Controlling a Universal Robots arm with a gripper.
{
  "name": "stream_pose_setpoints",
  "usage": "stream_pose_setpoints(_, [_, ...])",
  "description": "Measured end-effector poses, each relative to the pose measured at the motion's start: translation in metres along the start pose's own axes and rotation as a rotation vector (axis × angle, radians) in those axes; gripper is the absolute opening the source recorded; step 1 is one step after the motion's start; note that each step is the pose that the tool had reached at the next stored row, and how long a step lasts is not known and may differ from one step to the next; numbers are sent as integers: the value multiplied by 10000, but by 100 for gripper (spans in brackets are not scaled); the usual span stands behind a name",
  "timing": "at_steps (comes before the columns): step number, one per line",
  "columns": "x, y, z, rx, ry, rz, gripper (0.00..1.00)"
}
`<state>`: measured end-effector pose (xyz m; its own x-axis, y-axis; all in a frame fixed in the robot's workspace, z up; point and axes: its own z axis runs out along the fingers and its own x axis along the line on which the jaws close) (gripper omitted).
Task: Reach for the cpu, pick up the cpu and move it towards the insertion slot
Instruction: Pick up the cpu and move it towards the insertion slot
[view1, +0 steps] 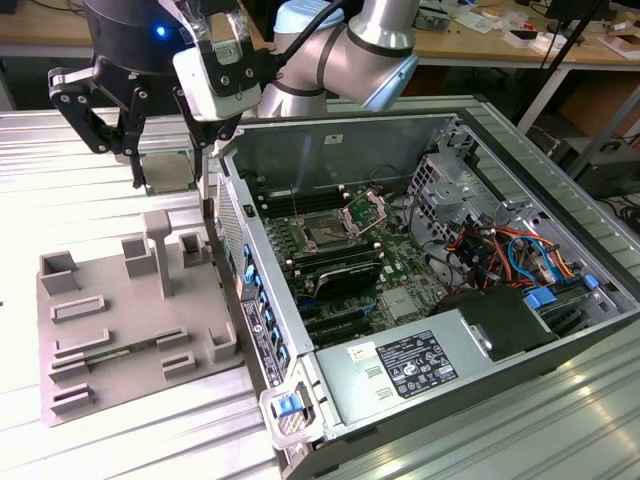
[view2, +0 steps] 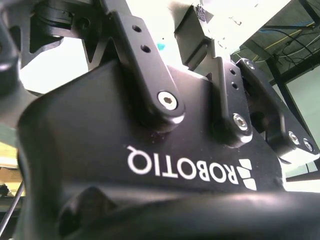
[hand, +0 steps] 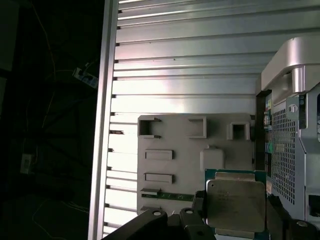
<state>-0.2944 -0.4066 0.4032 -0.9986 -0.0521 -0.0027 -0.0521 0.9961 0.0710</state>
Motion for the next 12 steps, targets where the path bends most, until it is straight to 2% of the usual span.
stream_pose_setpoints(7, [-83,-4,0,0,0,0,54])
stream_pose_setpoints(12, [-116,-6,0,0,0,0,54])
